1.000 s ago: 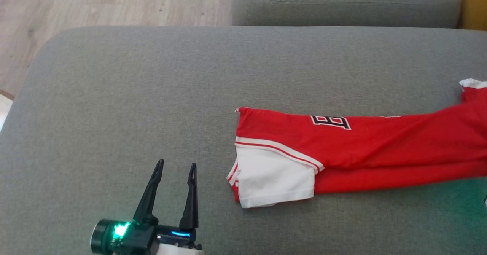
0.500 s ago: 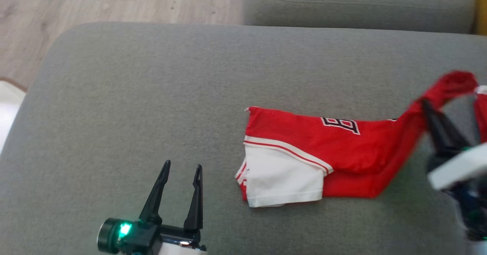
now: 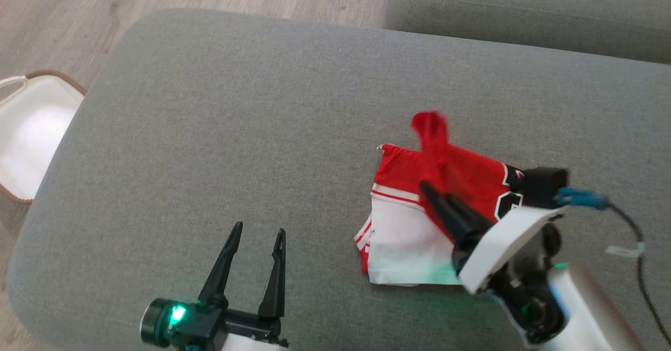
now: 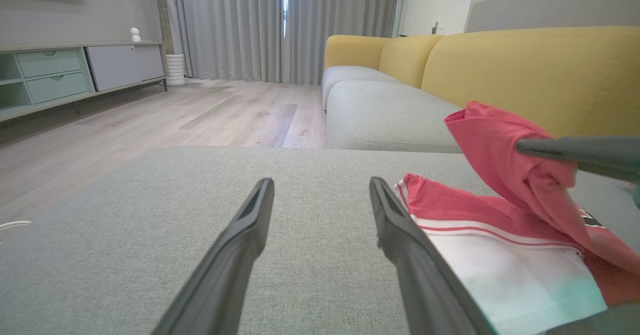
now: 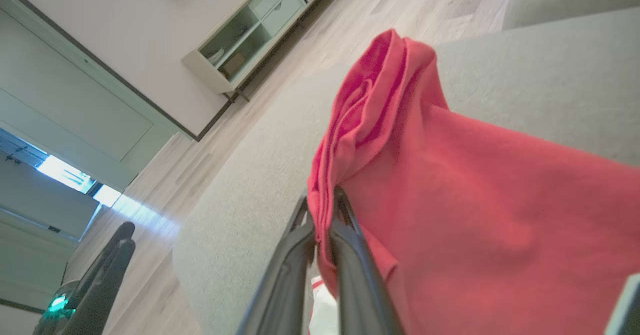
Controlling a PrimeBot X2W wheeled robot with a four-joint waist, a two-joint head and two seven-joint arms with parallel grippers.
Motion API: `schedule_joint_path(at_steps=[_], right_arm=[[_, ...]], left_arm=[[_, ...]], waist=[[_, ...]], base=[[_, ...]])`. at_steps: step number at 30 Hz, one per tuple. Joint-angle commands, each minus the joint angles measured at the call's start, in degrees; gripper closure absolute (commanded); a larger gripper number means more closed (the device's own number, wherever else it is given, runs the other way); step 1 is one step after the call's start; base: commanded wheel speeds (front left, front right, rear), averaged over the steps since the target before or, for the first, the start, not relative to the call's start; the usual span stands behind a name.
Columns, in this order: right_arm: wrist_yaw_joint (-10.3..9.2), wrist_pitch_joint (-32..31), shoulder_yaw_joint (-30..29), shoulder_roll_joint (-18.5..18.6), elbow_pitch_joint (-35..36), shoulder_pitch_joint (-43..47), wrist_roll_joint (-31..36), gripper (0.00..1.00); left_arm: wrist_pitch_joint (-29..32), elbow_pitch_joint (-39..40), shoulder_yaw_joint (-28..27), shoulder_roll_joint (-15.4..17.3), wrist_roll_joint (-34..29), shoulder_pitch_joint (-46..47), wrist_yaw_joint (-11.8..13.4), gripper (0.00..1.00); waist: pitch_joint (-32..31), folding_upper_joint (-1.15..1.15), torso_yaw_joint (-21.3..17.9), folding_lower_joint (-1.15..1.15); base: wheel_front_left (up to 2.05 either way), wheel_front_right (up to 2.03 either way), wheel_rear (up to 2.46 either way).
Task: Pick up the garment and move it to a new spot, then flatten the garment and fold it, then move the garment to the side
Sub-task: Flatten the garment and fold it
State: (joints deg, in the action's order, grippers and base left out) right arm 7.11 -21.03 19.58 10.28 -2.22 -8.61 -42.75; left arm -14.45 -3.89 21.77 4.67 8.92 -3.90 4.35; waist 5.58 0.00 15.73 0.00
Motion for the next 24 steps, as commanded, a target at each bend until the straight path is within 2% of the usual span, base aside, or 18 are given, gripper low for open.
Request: schedule_joint_path(at_steps=[1,3,4,5,6,10,14,20,24], right_arm=[[0.37,0.2,2.7,-0.6,0.6,-2.2,0.5,1.00],[0.37,0.5,3.6,-1.0,-0.3,-2.4,0.3,1.00],[0.37,0.7,4.3,-1.4,-1.2,-2.5,0.2,0.92],[0.37,1.2,5.1,-1.9,-2.0,-2.8,0.1,0.33],[0.37,2.0,5.6,-2.3,-2.9,-3.1,0.4,0.00],[0.37,5.4,8.3,-2.6,-3.6,-4.4,-1.0,0.00],[0.37,10.3,7.6,1.1,-2.1,-3.9,-0.4,0.00],[0.37,22.1,2.2,6.4,-2.9,1.4,4.0,0.00],[0.37,30.5,-1.3,7.1,-7.4,5.5,8.0,0.00]], left_arm=[[-0.5,1.5,-2.4,-0.9,-0.7,1.8,-0.4,0.00],[-0.5,1.6,-2.5,-1.0,-0.7,1.8,-0.5,0.00],[-0.5,1.6,-2.6,-1.1,-0.8,1.8,-0.6,0.00],[-0.5,1.6,-2.7,-1.1,-0.8,1.8,-0.6,0.00],[-0.5,1.5,-2.7,-1.2,-0.9,1.8,-0.7,0.00],[-0.5,1.3,-3.2,-1.5,-1.0,1.9,-0.7,0.00],[-0.5,1.5,-4.6,-1.6,-1.2,1.3,-0.4,0.00],[-0.5,1.2,-7.3,-1.7,-0.6,-1.0,0.9,0.00],[-0.5,1.2,-8.7,-1.7,-0.6,-2.4,1.8,0.00]], waist=[[0.5,0.00,0.5,0.00],[0.6,0.00,0.5,0.00],[0.8,0.00,0.6,0.00],[0.9,0.00,0.6,0.00],[1.0,0.00,0.5,0.00],[0.4,0.00,-0.8,0.00],[-1.5,0.00,-2.7,0.00],[-6.1,0.00,-6.0,0.00],[-8.0,0.00,-7.9,0.00]], base=[[0.00,0.00,0.00],[0.00,0.00,0.00],[0.00,0.00,0.00],[0.00,0.00,0.00],[0.00,0.00,0.00],[0.00,0.00,0.00],[0.00,0.00,0.00],[0.00,0.00,0.00],[0.00,0.00,0.00]])
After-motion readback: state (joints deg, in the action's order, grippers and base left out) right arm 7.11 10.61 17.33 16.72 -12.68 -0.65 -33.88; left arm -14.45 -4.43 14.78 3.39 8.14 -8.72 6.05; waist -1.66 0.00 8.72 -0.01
